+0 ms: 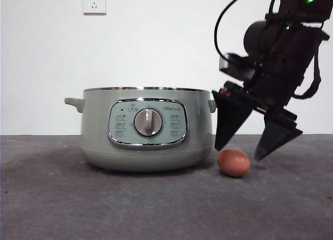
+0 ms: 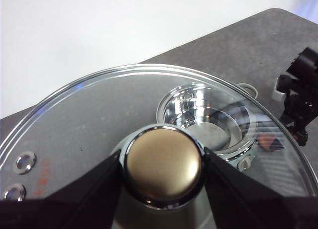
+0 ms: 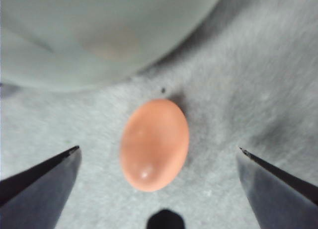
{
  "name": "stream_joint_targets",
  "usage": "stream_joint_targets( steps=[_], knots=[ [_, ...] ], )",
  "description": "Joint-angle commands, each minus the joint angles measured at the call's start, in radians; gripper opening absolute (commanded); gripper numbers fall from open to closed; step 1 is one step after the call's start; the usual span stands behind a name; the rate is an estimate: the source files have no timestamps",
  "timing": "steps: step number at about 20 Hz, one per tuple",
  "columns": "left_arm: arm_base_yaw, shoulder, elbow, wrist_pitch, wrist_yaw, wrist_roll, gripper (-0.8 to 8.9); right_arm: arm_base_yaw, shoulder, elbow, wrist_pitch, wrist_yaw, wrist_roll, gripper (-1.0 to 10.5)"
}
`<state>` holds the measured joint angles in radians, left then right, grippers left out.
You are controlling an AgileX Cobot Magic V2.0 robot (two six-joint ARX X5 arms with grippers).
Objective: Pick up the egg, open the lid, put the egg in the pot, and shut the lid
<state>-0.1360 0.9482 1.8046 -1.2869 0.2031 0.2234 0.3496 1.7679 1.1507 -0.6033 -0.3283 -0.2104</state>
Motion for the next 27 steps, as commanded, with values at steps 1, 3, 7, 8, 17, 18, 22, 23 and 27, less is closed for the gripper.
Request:
stream_joint_targets(
  steps=[1,3,7,8,17,18,22,23,27],
  knots=[
    [0.002,-0.008,0.006,0.042,0.005,-0.006,-0.08,0.018,0.026,-0.006,0.006,0.015,-0.011,5.2],
    [0.002,-0.006,0.006,0.042,0.005,-0.006,-0.08,0.033,0.032,-0.006,0.018,0.021,-0.011,4.7],
    [0.002,-0.006,0.006,0.043,0.005,-0.006,-0.08,0.057,0.032,-0.006,0.058,0.101,0.028,3.4],
    [0.002,-0.006,0.006,0.042,0.005,-0.006,-0.08,0.057,0.033,-0.006,0.055,0.101,0.027,2.7],
    [0.002,-0.007,0.006,0.043,0.005,-0.006,-0.08,0.057,0.034,-0.006,0.027,0.101,0.052,-0.2],
    [0.002,-0.008,0.006,0.043,0.006,-0.006,-0.08,0.057,0.034,-0.006,0.028,0.101,0.055,-0.1],
    [0.002,-0.007,0.006,0.045,0.006,-0.006,-0.08,0.057,0.023,-0.005,0.018,0.101,0.102,-0.1],
    [0.002,-0.007,0.006,0.045,0.006,-0.006,-0.08,0.057,0.006,-0.005,0.002,0.101,0.107,-0.1],
    [0.002,-0.006,0.006,0.047,0.006,-0.006,-0.08,0.057,-0.129,-0.005,-0.079,0.103,0.137,-0.1]
  ],
)
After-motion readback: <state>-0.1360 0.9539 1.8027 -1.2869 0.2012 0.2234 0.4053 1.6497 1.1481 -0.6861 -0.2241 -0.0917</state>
